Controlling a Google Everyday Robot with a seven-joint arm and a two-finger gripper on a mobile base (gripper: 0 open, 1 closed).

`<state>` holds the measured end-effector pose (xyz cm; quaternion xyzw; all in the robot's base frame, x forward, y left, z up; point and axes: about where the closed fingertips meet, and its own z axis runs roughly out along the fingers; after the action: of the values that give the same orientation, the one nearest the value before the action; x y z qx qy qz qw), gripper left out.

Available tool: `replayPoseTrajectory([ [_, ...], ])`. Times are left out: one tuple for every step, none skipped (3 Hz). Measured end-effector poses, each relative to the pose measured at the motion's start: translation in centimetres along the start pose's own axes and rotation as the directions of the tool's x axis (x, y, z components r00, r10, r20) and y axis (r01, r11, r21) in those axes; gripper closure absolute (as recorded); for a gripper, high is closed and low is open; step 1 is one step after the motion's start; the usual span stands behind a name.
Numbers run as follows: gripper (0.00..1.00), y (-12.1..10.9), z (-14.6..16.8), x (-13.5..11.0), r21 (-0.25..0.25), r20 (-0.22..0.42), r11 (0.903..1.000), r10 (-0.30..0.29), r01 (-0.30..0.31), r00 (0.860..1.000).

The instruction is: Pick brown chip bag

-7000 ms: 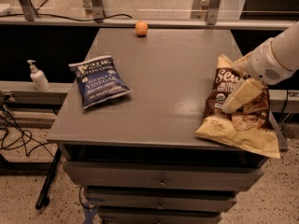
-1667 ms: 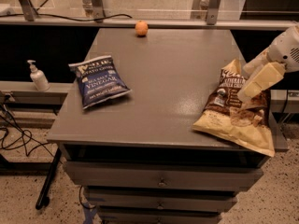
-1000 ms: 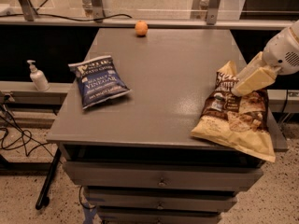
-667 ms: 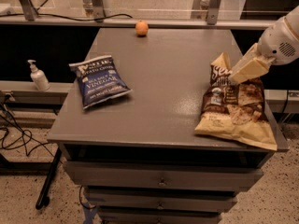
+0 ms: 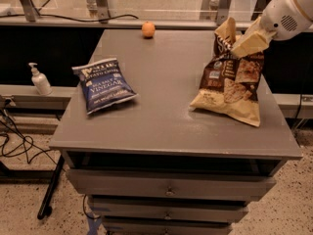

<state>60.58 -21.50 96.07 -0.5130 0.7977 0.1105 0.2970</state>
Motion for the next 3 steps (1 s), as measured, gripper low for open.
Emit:
replayPoseTrajectory([
  [1.00,-2.0,-2.0,-2.9,0.087,0.069,0.9962,-0.003,-0.003,0.998],
  [1.00,-3.3,-5.1,-4.8,0.202,0.156,0.9780,0.019,-0.051,0.988],
  [1.00,-4.4,-8.3,-6.4,0.311,0.237,0.9461,0.015,-0.091,0.971],
])
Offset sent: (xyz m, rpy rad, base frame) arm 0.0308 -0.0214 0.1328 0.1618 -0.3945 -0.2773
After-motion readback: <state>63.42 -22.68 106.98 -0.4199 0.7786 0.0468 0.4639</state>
